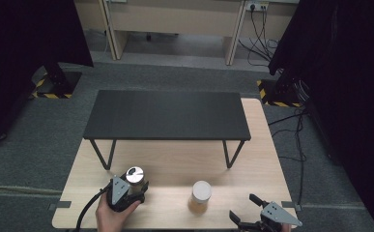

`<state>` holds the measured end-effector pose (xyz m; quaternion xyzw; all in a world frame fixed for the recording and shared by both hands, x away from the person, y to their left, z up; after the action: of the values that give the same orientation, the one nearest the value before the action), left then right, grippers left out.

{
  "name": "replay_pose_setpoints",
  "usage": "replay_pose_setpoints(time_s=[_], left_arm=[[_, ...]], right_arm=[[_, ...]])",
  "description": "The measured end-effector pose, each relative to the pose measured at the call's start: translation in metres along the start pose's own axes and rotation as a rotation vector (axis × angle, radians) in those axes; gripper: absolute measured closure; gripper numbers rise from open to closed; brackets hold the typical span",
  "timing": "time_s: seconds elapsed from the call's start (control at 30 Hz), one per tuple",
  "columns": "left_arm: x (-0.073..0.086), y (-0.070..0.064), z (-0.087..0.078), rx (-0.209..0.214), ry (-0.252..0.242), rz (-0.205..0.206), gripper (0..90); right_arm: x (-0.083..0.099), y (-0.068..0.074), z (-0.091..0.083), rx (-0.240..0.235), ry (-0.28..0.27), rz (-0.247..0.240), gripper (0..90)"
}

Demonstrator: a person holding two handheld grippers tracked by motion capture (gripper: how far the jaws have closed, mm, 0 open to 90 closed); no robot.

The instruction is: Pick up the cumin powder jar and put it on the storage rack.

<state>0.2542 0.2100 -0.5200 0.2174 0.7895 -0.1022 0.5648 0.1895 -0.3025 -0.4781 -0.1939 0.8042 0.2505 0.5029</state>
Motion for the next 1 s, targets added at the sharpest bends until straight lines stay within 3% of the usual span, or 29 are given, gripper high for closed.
replay_pose_setpoints(time_s=[0.1,0.67,0.87,1.0], left_arm=[[0.0002,-0.0005,0.0001,0.007,-0.001,-0.009,30.2],[0.0009,-0.0003,0.0019,0.003,-0.010,-0.011,30.5],[-0.0034,-0.0012,0.0012,0.003,0.010,0.011,30.6],[-0.0074,-0.0009,-0.0033,0.009,-0.010,0.007,30.6]], right_arm=[[-0.0001,-0.0005,-0.0012,0.004,-0.005,0.000,2.5],[0.0022,-0.0019,0.0022,-0.003,0.007,0.016,2.5],[0.0019,-0.0019,0.0009,-0.004,0.002,0.015,2.6],[0.0019,-0.0022,0.0005,-0.005,0.003,0.014,2.6]])
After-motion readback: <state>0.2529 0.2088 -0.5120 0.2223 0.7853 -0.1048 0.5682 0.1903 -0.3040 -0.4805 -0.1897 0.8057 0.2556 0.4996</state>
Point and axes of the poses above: each handheld gripper's, and its own axes: z roughly forward along the jaws, x roughly out of its underside, y roughly to its left, the point moved 8 cm from there along z, roughly forward along the jaws, and after that the axes turned 4 degrees about z, right-handed, at the moved point
